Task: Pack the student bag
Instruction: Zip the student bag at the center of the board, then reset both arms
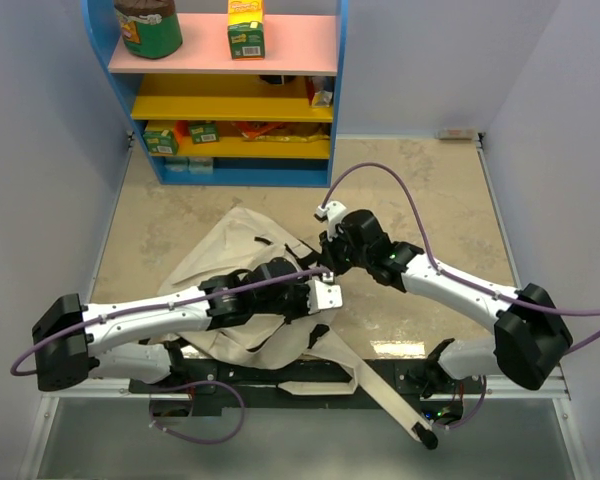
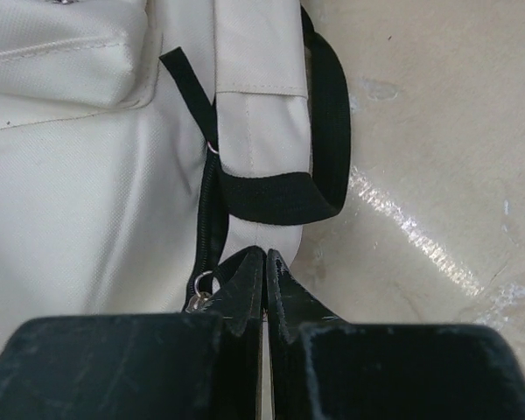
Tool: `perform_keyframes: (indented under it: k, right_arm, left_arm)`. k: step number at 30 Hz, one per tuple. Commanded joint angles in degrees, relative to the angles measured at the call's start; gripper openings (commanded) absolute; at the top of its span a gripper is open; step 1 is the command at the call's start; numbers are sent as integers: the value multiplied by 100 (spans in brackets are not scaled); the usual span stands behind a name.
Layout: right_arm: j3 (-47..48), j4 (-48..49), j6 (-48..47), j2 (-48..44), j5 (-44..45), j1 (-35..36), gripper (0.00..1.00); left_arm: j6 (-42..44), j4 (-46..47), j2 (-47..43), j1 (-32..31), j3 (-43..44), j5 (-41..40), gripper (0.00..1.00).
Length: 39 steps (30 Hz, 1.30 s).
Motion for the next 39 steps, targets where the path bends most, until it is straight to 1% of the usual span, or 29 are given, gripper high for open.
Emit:
perform_keyframes:
  k: [1, 9, 12, 13, 17, 18, 22, 26, 28, 32, 35, 36, 37, 38, 39]
  right_arm:
    - [277, 217, -48, 2, 611, -139, 0]
    - [347, 400, 154, 98, 638, -139, 0]
    - [409, 515, 172, 186, 673, -131, 0]
    - [496, 533, 163, 247, 682, -130, 0]
    - [707, 612, 102, 467, 866, -139, 0]
    - [734, 638, 84, 511, 1023, -139, 0]
    - [1014, 665, -13, 801, 1419, -209, 0]
    - [1156, 779, 22, 898, 1745, -473, 0]
    - [1191, 805, 66, 881, 1606, -604, 0]
    - [1051, 779, 136, 697, 1351, -614, 0]
    - [708, 814, 312, 504, 1192, -605, 0]
    - [647, 805, 365, 416, 1140, -614, 0]
    - [542, 805, 478, 389, 1087, -614, 0]
    - [506, 805, 540, 380, 1034, -614, 0]
    - [471, 805, 611, 363, 955, -614, 0]
  left_arm:
    - [634, -354, -441, -212, -49, 1719, 0]
    - [1399, -1101, -766, -247, -287, 2590, 0]
    - [1812, -1418, -810, -326, -313, 2872, 0]
    - [2065, -1506, -819, -387, -313, 2968, 0]
    - [2568, -1867, -802, -502, -243, 3066, 0]
    - [2647, -2024, -802, -519, -226, 3101, 0]
    - [2902, -2140, -819, -581, -234, 3232, 0]
    - [3122, -2228, -775, -616, -173, 3198, 0]
    - [3079, -2167, -740, -625, -120, 3084, 0]
    - [3052, -2061, -722, -625, -120, 2899, 0]
    - [2684, -1596, -731, -616, -190, 2425, 0]
    - [2605, -1369, -731, -608, -225, 2285, 6]
    - [2543, -1288, -705, -607, -234, 2057, 11]
    - [2586, -1261, -696, -607, -234, 1994, 13]
    - [2665, -1191, -679, -607, -217, 1941, 25]
